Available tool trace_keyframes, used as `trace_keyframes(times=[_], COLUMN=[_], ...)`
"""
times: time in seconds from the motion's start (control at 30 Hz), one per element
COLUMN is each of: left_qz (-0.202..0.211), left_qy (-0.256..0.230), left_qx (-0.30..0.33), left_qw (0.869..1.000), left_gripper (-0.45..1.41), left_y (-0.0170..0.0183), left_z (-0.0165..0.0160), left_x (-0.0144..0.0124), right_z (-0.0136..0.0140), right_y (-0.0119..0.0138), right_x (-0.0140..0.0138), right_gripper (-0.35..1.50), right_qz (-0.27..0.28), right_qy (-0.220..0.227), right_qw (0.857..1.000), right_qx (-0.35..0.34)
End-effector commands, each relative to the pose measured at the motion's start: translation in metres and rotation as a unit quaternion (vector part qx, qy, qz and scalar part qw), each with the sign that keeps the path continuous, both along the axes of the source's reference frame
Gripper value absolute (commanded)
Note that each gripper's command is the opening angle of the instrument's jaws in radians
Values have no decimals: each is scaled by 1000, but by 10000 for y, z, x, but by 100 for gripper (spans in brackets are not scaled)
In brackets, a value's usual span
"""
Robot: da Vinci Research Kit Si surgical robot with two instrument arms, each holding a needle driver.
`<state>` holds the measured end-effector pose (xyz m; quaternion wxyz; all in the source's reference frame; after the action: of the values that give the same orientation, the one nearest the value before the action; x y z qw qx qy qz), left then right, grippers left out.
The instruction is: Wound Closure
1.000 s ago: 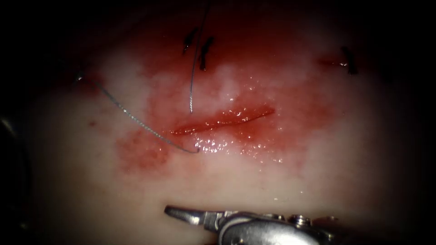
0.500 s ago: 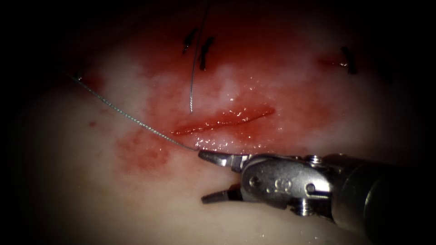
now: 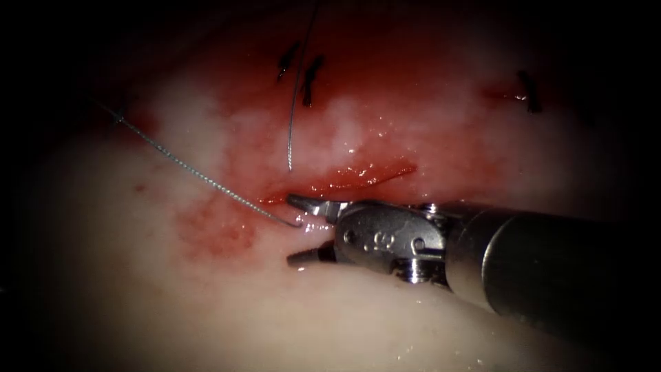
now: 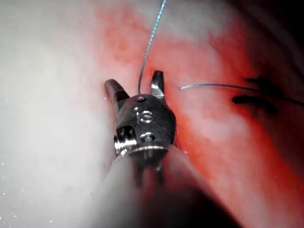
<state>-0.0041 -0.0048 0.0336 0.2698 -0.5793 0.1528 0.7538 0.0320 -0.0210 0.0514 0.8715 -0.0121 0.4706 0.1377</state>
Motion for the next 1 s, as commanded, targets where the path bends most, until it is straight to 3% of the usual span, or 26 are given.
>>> trace_keyframes(times=[0.03, 0.43, 0.8, 1.0], left_qz=[2, 0, 2, 2], left_qy=[-2, -2, -12, -13], left_qx=[0, 0, -3, -4], left_qw=[1000, 1000, 1000, 1000], left_gripper=[-45, -45, -45, -45], left_y=[-1, 4, 19, 19], left_z=[7, 6, 12, 13], left_x=[-5, -14, -41, -42], right_z=[6, -48, -127, -162], right_y=[-9, -38, -107, -130], right_x=[7, -9, 11, 27], right_gripper=[-35, -35, -35, -35], right_qz=[4, 55, 33, 21], right_qy=[2, -16, -2, 10], right_qw=[1000, 997, 995, 994], right_qx=[19, 55, 94, 104])
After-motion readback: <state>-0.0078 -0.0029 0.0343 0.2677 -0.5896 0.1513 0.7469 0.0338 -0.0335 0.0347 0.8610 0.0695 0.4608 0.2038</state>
